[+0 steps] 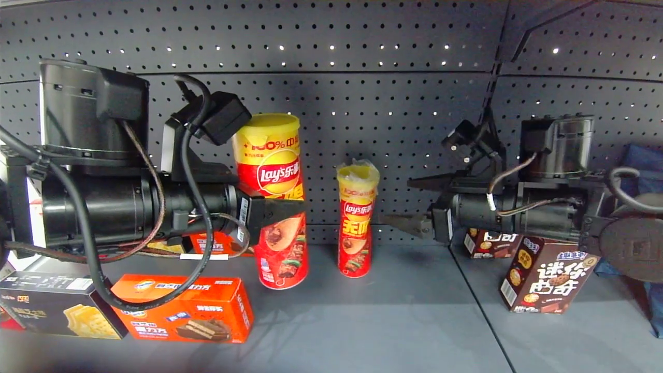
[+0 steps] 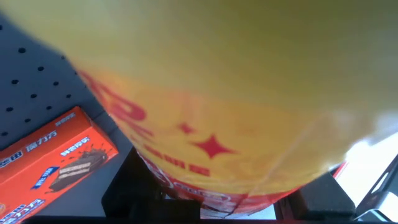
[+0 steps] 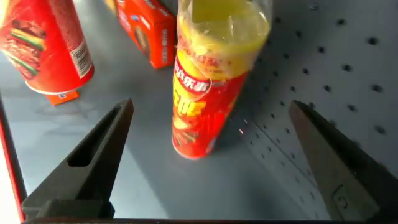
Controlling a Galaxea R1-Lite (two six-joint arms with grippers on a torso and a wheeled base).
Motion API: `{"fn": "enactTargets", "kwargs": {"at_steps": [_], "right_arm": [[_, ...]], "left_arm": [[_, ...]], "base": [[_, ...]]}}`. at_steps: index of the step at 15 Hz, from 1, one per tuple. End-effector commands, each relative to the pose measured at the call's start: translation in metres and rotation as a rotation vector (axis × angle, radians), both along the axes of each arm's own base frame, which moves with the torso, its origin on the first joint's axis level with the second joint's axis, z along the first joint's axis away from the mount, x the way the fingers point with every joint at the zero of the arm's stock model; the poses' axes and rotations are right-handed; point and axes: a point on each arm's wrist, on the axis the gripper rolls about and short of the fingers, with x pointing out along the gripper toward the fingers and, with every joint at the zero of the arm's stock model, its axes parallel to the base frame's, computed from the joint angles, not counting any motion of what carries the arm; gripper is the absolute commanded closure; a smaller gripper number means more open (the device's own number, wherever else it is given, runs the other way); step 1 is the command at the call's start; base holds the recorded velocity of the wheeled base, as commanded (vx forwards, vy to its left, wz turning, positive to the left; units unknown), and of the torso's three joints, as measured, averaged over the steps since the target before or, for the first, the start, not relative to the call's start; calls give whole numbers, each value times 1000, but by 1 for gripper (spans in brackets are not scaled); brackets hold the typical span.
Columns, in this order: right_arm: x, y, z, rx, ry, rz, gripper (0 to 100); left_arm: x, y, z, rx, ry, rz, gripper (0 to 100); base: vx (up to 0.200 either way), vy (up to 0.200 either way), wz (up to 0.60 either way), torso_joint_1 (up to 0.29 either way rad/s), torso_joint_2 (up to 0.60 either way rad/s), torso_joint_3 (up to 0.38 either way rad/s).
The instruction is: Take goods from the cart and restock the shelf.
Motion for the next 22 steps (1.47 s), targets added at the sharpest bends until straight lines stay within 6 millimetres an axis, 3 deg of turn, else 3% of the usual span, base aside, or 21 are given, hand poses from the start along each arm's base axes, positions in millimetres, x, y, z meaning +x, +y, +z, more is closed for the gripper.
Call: {"fn": "enactTargets", "kwargs": {"at_steps": [1, 8, 17, 22], "right_arm": [[14, 1, -16, -11, 34, 10, 0], [36, 7, -34, 43, 31, 178, 0], [69, 24, -69, 36, 70, 207, 0], [80, 17, -85, 38, 95, 219, 0]], "left_arm": [[0, 0, 2, -4, -7, 0, 100], [0, 0, 2, -4, -7, 0, 100], [0, 1, 0, -1, 0, 3, 100], [0, 1, 0, -1, 0, 3, 100]], "base": [[0, 0, 0, 0, 0, 0], [0, 0, 0, 0, 0, 0], [0, 0, 0, 0, 0, 0], [0, 0, 0, 0, 0, 0]]}}
